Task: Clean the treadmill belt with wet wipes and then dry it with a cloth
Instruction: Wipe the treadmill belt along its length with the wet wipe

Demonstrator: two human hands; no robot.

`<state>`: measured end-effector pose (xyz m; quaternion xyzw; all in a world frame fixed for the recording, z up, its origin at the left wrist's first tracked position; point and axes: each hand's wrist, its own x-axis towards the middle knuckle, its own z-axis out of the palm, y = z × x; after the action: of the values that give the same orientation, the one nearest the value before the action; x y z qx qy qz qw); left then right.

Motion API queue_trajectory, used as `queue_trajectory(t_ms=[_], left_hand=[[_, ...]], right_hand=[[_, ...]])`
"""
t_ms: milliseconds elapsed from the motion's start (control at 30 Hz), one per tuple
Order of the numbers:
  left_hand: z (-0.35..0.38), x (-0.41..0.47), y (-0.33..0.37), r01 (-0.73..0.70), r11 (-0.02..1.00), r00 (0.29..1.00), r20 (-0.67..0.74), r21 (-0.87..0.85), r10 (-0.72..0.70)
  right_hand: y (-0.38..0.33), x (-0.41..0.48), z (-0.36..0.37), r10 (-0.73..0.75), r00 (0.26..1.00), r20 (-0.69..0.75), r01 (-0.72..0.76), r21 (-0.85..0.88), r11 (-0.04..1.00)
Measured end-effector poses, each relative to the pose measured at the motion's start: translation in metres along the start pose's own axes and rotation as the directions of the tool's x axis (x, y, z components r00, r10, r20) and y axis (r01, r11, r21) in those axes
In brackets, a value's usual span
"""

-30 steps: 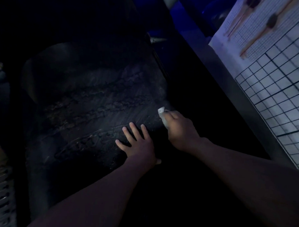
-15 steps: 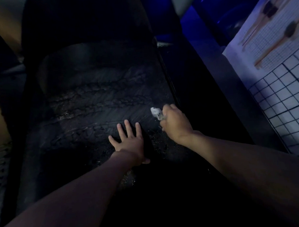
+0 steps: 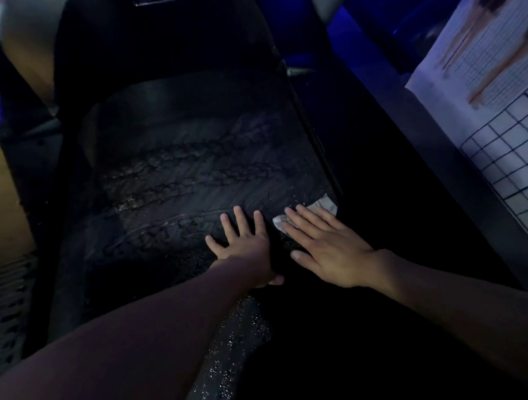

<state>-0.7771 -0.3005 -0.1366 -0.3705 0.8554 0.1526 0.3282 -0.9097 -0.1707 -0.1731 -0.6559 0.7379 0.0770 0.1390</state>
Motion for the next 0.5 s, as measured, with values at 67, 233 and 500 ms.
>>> queue_trajectory(t_ms=[67,233,500], left_hand=[[0.001,-0.001,-0.001,-0.01,1.0,1.0,-0.009,-0.008,0.009],[0.0,-0.004,-0.007,-0.054,0.997,0.998,-0.04,-0.06,0.052],[0.03,-0.029,-0.021,-0.085,0.996,0.933,-0.351,-0.01,0.076]], right_hand=[[-0.001,0.005,-0.001,0.069,0.997,-0.031,-0.068,0.028,0.997],[-0.025,-0.005,0.011,0.05,0.996,-0.073,-0.041,0.117,0.992],[-0.03,-0.009,0.019,0.055,0.989,-0.139,-0.041,0.104,0.994]])
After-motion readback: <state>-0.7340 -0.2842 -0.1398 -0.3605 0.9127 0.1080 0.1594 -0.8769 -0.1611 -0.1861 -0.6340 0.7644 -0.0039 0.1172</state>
